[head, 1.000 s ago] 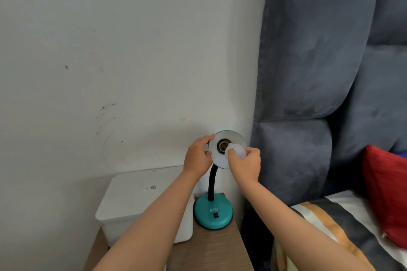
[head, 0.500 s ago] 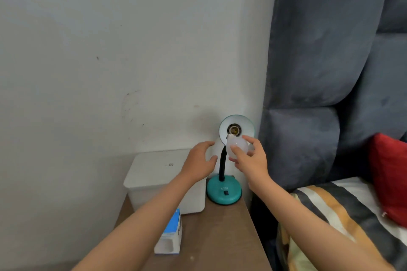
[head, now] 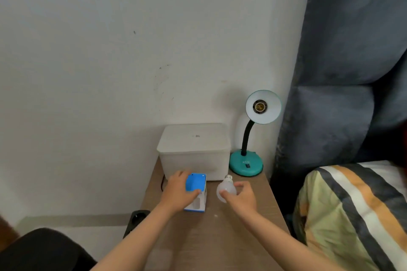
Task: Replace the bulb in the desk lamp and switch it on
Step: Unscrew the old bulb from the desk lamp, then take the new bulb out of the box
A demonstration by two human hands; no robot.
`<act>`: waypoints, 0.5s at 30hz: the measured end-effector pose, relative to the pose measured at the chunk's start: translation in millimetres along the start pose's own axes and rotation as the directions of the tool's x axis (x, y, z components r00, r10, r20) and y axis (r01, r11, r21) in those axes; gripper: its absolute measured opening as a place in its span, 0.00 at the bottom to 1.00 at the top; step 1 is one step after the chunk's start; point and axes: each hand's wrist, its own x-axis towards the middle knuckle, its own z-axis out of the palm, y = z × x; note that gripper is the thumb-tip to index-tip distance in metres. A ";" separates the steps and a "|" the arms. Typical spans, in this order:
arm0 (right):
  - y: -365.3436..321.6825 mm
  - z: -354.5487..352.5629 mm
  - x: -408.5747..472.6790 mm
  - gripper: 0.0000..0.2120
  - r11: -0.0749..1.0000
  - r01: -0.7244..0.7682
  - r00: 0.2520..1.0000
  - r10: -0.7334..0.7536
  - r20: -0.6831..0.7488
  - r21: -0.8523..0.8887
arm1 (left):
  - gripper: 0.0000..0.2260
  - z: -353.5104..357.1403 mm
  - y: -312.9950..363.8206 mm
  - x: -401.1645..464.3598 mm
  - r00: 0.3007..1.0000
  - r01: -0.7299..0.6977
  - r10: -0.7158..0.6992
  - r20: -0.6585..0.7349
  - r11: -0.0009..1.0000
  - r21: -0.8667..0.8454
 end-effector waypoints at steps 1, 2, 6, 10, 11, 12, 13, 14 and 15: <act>4.7 5.4 0.2 0.19 1.000 -0.015 1.000 0.015 0.000 -0.022 | 0.31 2.9 -1.8 -1.4 0.999 0.031 -0.031 0.013 0.999 -0.023; 8.6 10.3 0.2 0.20 0.999 -0.029 1.000 0.029 0.000 -0.043 | 0.32 5.7 -2.5 -2.5 0.998 0.056 -0.056 0.015 0.997 -0.055; 18.3 24.3 -0.5 0.20 0.993 -0.099 0.995 0.100 0.015 -0.067 | 0.32 15.0 -1.1 -2.9 0.993 0.097 -0.106 -0.043 0.980 -0.172; 27.0 36.8 6.6 0.17 0.993 -0.107 0.994 0.109 0.029 -0.046 | 0.26 18.6 2.2 -2.9 0.987 0.081 -0.112 -0.112 0.965 -0.250; 28.1 40.8 8.4 0.18 0.993 -0.111 0.994 0.112 0.020 -0.039 | 0.26 19.5 2.3 -3.0 0.985 0.083 -0.119 -0.121 0.959 -0.269; 28.0 44.7 9.2 0.18 0.993 -0.110 0.994 0.110 0.006 -0.034 | 0.26 20.5 2.1 -2.7 0.983 0.089 -0.131 -0.129 0.953 -0.289; 27.5 48.1 10.0 0.19 0.993 -0.109 0.994 0.108 -0.006 -0.038 | 0.27 21.6 1.9 -2.1 0.980 0.095 -0.142 -0.136 0.947 -0.307; 28.7 51.7 12.5 0.19 0.994 -0.099 0.995 0.098 -0.011 -0.053 | 0.27 22.9 1.7 -1.5 0.977 0.098 -0.153 -0.146 0.941 -0.324; 29.1 54.1 14.3 0.20 0.993 -0.091 0.996 0.091 -0.007 -0.070 | 0.27 24.1 1.7 -1.0 0.975 0.103 -0.163 -0.153 0.934 -0.342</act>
